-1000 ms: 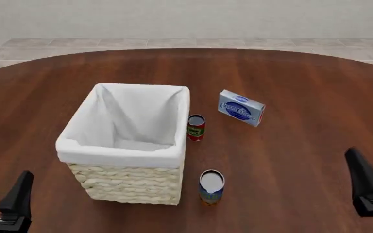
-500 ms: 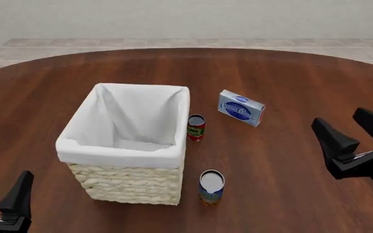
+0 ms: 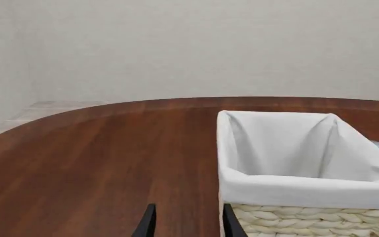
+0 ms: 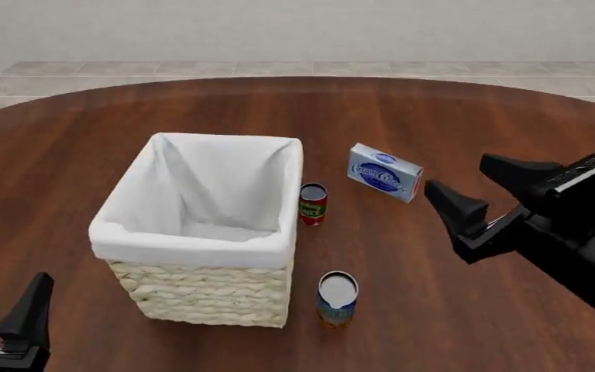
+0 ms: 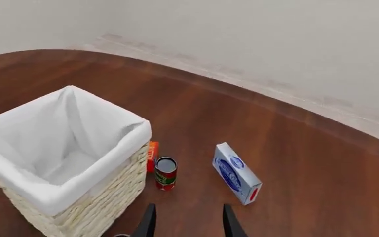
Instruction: Pick up the alphabet soup and put it in the basket.
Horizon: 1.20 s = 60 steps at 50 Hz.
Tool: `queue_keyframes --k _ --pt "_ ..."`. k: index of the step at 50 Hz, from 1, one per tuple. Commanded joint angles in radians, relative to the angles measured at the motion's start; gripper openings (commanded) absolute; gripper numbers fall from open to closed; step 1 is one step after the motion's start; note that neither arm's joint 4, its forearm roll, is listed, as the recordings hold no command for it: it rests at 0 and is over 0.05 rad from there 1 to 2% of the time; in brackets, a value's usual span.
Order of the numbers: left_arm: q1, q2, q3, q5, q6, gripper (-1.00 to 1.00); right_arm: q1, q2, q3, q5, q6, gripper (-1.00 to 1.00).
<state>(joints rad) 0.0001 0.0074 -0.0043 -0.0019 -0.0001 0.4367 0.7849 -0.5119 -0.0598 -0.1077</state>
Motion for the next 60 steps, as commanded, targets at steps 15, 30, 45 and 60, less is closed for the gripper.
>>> queue_keyframes --k 15,30,45,60 --pt "0.000 0.000 0.000 0.000 0.000 1.00 0.135 0.111 -0.012 -0.010 0.027 1.00" --pt "0.000 0.000 0.000 0.000 0.000 1.00 0.149 0.070 0.020 0.014 0.034 1.00" --pt "0.000 0.000 0.000 0.000 0.000 1.00 0.166 0.089 0.059 -0.018 0.045 1.00" --pt "0.000 0.000 0.000 0.000 0.000 1.00 0.208 0.124 0.050 -0.027 0.049 1.00"
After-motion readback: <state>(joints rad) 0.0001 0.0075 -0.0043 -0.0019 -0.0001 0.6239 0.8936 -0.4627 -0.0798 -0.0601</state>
